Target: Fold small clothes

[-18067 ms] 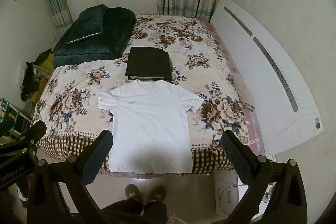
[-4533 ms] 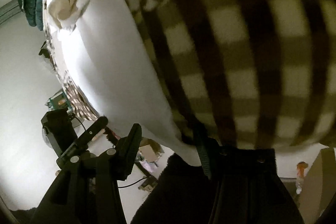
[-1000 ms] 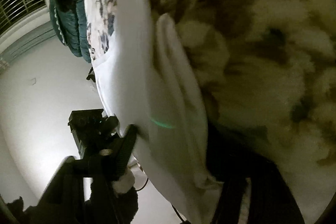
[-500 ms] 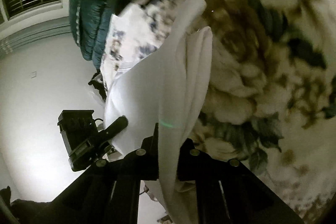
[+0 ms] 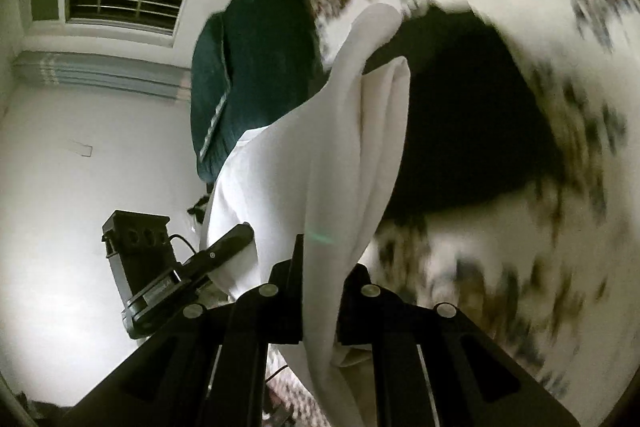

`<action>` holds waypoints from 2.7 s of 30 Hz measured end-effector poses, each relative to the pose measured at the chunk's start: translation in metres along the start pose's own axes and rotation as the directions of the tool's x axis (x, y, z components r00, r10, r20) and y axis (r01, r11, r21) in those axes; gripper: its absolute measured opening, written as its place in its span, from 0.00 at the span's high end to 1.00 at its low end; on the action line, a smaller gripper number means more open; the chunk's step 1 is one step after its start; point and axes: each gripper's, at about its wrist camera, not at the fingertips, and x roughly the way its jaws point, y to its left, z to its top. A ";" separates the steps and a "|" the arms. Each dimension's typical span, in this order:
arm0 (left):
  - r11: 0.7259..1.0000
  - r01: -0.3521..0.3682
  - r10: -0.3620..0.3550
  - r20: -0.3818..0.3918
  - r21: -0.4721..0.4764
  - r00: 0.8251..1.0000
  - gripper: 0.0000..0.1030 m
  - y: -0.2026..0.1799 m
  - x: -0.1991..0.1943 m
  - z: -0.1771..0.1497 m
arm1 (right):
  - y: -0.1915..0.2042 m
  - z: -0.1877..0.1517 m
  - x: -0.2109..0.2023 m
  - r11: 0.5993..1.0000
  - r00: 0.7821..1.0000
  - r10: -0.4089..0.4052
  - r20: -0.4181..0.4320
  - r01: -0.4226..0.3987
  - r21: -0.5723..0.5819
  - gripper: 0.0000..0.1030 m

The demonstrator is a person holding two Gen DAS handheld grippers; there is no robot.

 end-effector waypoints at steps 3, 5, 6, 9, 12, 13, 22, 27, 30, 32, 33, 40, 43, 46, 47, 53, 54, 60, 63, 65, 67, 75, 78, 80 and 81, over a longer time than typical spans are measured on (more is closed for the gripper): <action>0.999 -0.031 0.030 0.032 0.012 0.999 0.79 0.008 0.026 0.034 | -0.004 0.061 0.018 1.000 1.000 -0.010 0.008 0.010 -0.027 0.90; 0.998 -0.060 0.060 0.037 0.012 0.998 0.77 0.021 0.052 0.050 | -0.014 0.089 0.034 0.999 1.000 -0.024 0.001 0.024 -0.034 0.90; 0.996 -0.085 0.084 0.037 0.009 0.996 0.76 0.030 0.067 0.055 | -0.020 0.099 0.043 0.999 0.999 -0.032 -0.005 0.032 -0.036 0.90; 0.984 -0.179 0.179 0.006 0.018 0.984 0.74 0.049 0.104 0.054 | -0.055 0.116 0.081 0.997 0.996 -0.075 -0.057 0.073 -0.027 0.90; 0.970 -0.241 0.240 0.012 0.021 0.971 0.64 0.062 0.125 0.046 | -0.082 0.118 0.108 0.990 0.985 -0.142 -0.097 0.140 -0.036 0.90; 0.968 -0.250 0.249 0.026 0.022 0.968 0.58 0.062 0.125 0.046 | -0.085 0.118 0.109 0.989 0.985 -0.144 -0.099 0.141 -0.035 0.88; 0.886 -0.458 0.452 0.087 0.073 0.888 0.00 0.041 0.126 0.041 | -0.036 0.088 0.110 0.680 0.699 -0.709 0.093 0.713 -0.173 0.00; 0.827 -0.553 0.542 0.116 0.098 0.832 0.00 0.028 0.112 0.033 | -0.024 0.058 0.103 0.532 0.556 -0.808 0.193 0.830 -0.166 0.00; 0.807 -0.581 0.567 0.136 0.108 0.813 0.00 0.020 0.097 0.026 | -0.015 0.048 0.086 0.499 0.518 -0.820 0.242 0.855 -0.139 0.00; 0.789 -0.603 0.587 0.150 0.116 0.796 0.00 0.011 0.084 0.021 | -0.005 0.042 0.075 0.497 0.515 -0.818 0.257 0.857 -0.134 0.00; 0.785 -0.609 0.591 0.155 0.116 0.792 0.00 0.008 0.079 0.020 | 0.001 0.037 0.067 0.497 0.512 -0.817 0.267 0.859 -0.126 0.00; 0.780 -0.614 0.584 0.213 0.121 0.783 0.00 -0.045 0.010 -0.003 | 0.067 -0.004 0.003 0.505 0.508 -0.788 0.349 0.857 -0.107 0.00; 0.772 -0.621 0.578 0.253 0.138 0.776 0.00 -0.077 -0.022 -0.017 | 0.108 -0.035 -0.035 0.506 0.501 -0.765 0.405 0.856 -0.105 0.00; 0.776 -0.614 0.561 0.284 0.146 0.777 0.00 -0.112 -0.062 -0.036 | 0.143 -0.063 -0.069 0.511 0.500 -0.744 0.444 0.853 -0.106 0.00; 0.780 -0.607 0.550 0.295 0.151 0.781 0.00 -0.124 -0.076 -0.043 | 0.158 -0.076 -0.086 0.512 0.498 -0.734 0.462 0.852 -0.106 0.00; 0.774 -0.613 0.538 0.349 0.155 0.767 0.00 -0.185 -0.147 -0.083 | 0.227 -0.142 -0.163 0.527 0.496 -0.676 0.545 0.842 -0.114 0.00; 0.783 -0.603 0.525 0.357 0.154 0.773 0.00 -0.194 -0.159 -0.090 | 0.238 -0.154 -0.174 0.526 0.493 -0.665 0.560 0.842 -0.118 0.00; 0.779 -0.611 0.511 0.425 0.137 0.747 0.00 -0.233 -0.213 -0.123 | 0.290 -0.217 -0.232 0.530 0.488 -0.609 0.625 0.837 -0.137 0.00; 0.779 -0.613 0.507 0.447 0.129 0.738 0.00 -0.246 -0.231 -0.136 | 0.310 -0.243 -0.255 0.532 0.486 -0.586 0.648 0.834 -0.145 0.00; 0.782 -0.612 0.503 0.458 0.121 0.733 0.00 -0.253 -0.244 -0.145 | 0.318 -0.253 -0.265 0.533 0.483 -0.576 0.659 0.834 -0.146 0.00; 0.777 -0.618 0.500 0.479 0.120 0.721 0.00 -0.261 -0.255 -0.155 | 0.329 -0.267 -0.279 0.537 0.481 -0.563 0.672 0.831 -0.145 0.00; 0.783 -0.610 0.489 0.489 0.117 0.722 0.00 -0.272 -0.277 -0.178 | 0.351 -0.297 -0.309 0.536 0.478 -0.534 0.698 0.829 -0.157 0.00; 0.781 -0.613 0.491 0.491 0.117 0.720 0.00 -0.274 -0.281 -0.184 | 0.355 -0.307 -0.315 0.537 0.480 -0.530 0.699 0.828 -0.161 0.00; 0.779 -0.617 0.497 0.490 0.111 0.716 0.00 -0.274 -0.283 -0.186 | 0.353 -0.306 -0.315 0.540 0.485 -0.527 0.698 0.825 -0.165 0.00; 0.778 -0.618 0.498 0.493 0.108 0.713 0.00 -0.275 -0.285 -0.188 | 0.355 -0.309 -0.317 0.540 0.487 -0.526 0.698 0.824 -0.168 0.00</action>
